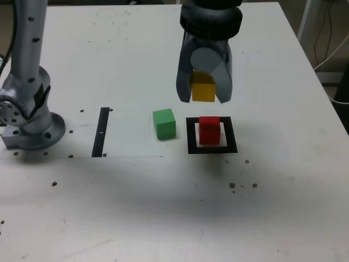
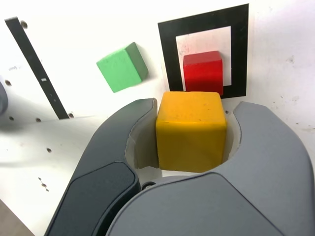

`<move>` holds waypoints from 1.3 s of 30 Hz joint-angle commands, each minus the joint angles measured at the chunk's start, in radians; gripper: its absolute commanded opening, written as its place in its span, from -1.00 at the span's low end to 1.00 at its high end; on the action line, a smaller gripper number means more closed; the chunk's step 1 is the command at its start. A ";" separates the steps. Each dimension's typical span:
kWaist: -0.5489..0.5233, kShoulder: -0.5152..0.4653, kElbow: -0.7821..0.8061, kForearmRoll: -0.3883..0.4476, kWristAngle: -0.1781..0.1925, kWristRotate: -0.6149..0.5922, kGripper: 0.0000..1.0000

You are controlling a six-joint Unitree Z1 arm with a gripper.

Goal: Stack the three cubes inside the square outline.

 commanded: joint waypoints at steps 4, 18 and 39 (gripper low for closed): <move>0.014 0.019 -0.005 0.003 -0.021 -0.007 -0.08; 0.036 0.104 -0.014 -0.004 -0.060 0.018 -0.08; 0.067 0.153 0.013 -0.053 -0.088 0.046 -0.08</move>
